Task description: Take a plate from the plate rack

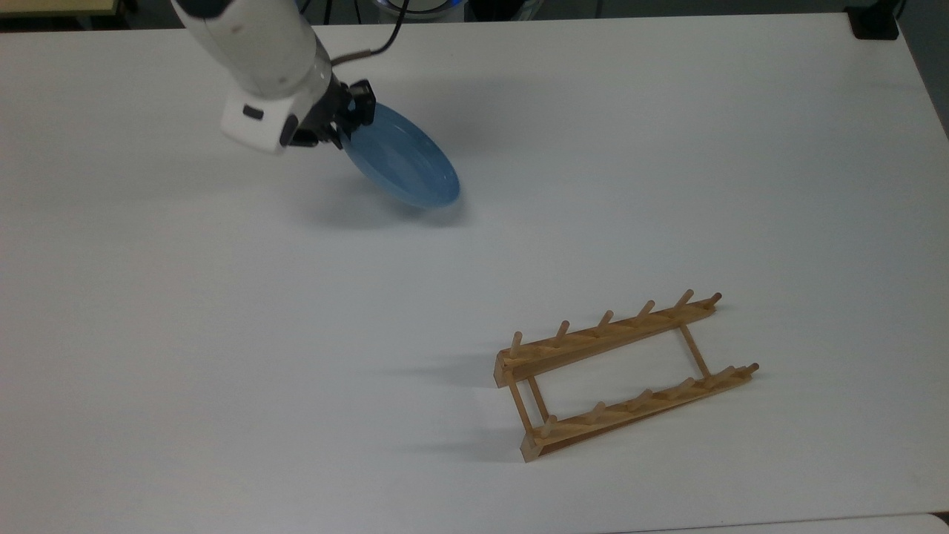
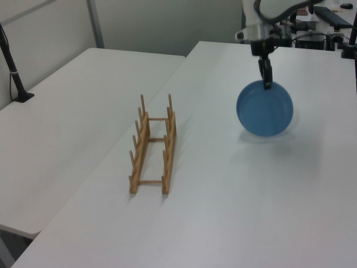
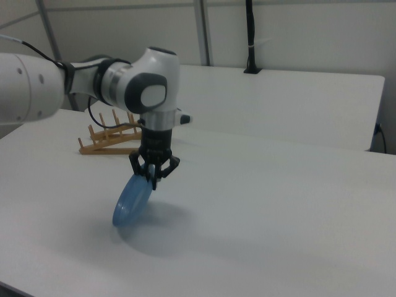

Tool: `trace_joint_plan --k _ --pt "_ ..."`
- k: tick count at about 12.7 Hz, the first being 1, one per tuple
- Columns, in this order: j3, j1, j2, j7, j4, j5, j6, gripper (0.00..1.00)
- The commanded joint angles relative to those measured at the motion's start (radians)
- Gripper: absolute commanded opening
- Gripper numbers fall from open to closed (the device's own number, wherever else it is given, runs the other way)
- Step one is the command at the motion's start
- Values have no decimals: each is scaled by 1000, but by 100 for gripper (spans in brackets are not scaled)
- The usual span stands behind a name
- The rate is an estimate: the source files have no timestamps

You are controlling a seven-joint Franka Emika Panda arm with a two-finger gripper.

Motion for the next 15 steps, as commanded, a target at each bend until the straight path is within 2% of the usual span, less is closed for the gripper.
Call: trace_joint_plan --k 1,2,3,4,5,9,13,15 --pt "-8 -2 19 -5 -25 -2 48 4" --pt "-8 -7 21 -3 -25 -2 48 30" --pt "-8 -10 25 3 -24 -2 48 71" --pt "-8 -16 31 20 -19 -2 46 93" --pt "-8 -18 31 75 -19 -1 45 100" --pt "-6 -18 -18 119 -1 7 20 100" --pt "-2 4 -57 312 175 10 -168 100" --pt "1 4 -111 411 190 12 -191 100"
